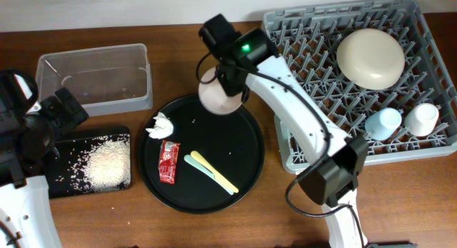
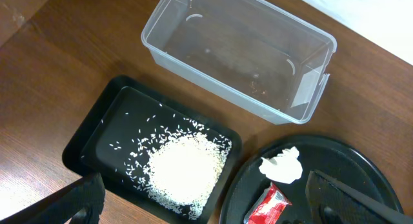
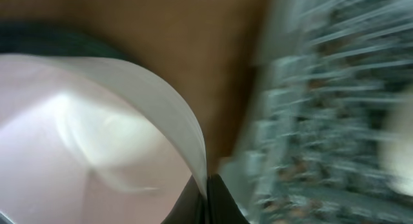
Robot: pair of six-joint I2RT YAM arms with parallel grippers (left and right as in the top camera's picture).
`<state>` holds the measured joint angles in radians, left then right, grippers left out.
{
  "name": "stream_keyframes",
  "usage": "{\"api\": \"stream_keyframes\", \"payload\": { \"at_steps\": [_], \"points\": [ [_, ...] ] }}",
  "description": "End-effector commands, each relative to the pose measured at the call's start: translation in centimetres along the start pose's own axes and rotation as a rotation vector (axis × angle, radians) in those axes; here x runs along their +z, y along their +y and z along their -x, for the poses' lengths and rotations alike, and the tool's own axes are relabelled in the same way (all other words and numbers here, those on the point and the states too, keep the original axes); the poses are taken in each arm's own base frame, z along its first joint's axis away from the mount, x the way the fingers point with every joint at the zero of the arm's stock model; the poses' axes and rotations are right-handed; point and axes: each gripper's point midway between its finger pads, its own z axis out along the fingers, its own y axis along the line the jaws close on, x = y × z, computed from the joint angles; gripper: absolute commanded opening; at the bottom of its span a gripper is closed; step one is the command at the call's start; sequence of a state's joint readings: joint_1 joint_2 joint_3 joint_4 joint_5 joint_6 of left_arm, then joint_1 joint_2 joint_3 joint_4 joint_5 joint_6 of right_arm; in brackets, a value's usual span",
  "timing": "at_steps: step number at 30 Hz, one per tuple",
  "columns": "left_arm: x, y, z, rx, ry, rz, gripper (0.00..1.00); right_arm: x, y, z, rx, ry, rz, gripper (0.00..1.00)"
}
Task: Sort waste into correct bins and load items into the dishwasher rack
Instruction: 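Carry the bowl with the right gripper to the rack's back edge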
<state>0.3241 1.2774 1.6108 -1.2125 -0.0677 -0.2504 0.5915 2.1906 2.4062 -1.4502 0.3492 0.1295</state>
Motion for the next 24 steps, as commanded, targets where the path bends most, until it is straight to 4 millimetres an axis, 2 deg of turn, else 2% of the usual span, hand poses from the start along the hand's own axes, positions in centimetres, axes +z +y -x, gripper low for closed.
{"api": "stream_keyframes", "payload": {
  "at_steps": [1, 4, 6, 11, 15, 20, 24],
  "points": [
    [-0.3, 0.2, 0.4, -0.016, -0.013, 0.002, 0.99, -5.7, -9.3, 2.3, 0.088, -0.157, -0.400, 0.04],
    [-0.3, 0.2, 0.4, -0.016, -0.013, 0.002, 0.99, -7.2, -14.3, 2.2, 0.145, -0.172, -0.621, 0.04],
    [-0.3, 0.2, 0.4, -0.016, -0.013, 0.002, 0.99, -7.3, -16.6, 1.8, 0.173, -0.154, -0.686, 0.04],
    [-0.3, 0.2, 0.4, -0.016, -0.013, 0.002, 0.99, -6.9, -24.2, -0.5, 0.243, -0.058, -0.841, 0.04],
    [-0.3, 0.2, 0.4, -0.016, -0.013, 0.002, 0.99, -6.3, -28.3, -2.2, 0.295, -0.004, -0.885, 0.04],
    [-0.3, 0.2, 0.4, -0.016, -0.013, 0.002, 0.99, -4.1, -30.8, -3.1, 0.280, 0.056, -0.911, 0.04],
    [-0.3, 0.2, 0.4, -0.016, -0.013, 0.002, 0.99, -1.0, -30.4, -4.3, 0.233, 0.129, -0.945, 0.04]
  ]
}}
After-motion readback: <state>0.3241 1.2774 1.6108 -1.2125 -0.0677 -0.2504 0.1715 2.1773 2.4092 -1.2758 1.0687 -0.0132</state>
